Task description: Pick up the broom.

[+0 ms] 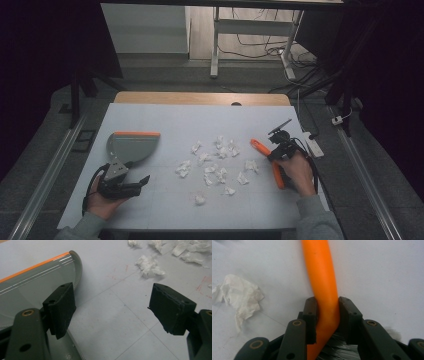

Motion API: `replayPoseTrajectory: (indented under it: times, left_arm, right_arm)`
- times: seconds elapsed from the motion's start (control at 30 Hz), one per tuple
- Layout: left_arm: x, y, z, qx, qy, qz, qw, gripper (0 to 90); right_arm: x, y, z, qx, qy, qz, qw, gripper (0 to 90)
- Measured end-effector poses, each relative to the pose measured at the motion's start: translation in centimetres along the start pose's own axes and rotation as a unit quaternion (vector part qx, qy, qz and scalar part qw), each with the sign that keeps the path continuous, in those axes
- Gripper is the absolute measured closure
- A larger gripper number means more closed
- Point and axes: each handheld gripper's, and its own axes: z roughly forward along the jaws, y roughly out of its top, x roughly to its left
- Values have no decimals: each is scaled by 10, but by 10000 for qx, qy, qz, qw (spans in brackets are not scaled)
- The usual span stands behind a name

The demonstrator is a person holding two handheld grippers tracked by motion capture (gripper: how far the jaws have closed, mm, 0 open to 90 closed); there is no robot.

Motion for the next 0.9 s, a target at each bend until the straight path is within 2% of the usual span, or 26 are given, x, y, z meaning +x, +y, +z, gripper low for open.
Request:
replayPoseTrajectory:
  times: [0.17,0.27,0.33,0.43,0.5,0.57,0.6,0.73,0.8,0.9]
  left_arm:
    - [0,0,0,2,3,12,10000,219]
    - [0,0,0,-12,-1,2,10000,219]
    - [0,0,0,-15,3,9,10000,222]
    - [-1,0,0,-31,5,5,10000,225]
    - [-1,1,-1,-36,18,8,10000,226]
    - [-2,1,-1,-41,19,22,10000,226]
    - [-3,2,-1,-53,25,40,10000,226]
    - [-10,6,-3,-84,96,146,9998,226]
    - [-18,11,-4,-135,148,315,9993,227]
    - [-29,19,-4,-219,70,478,9986,229]
  right_arm:
    - [0,-1,-1,7,-3,-51,10000,693]
    - [0,-2,-3,-39,92,-67,9999,695]
    - [-2,-4,-9,-163,137,-27,9998,696]
    - [-5,-7,-20,-417,339,72,9985,698]
    - [-6,-9,-26,-584,554,130,9967,699]
    - [-6,-12,-30,-754,858,206,9932,699]
    - [-5,-13,-33,-816,918,235,9922,699]
    - [-1,-18,-46,-1107,1017,299,9882,700]
    - [1,-19,-53,-1258,1011,291,9865,700]
    - [4,-20,-64,-1498,1102,340,9820,701]
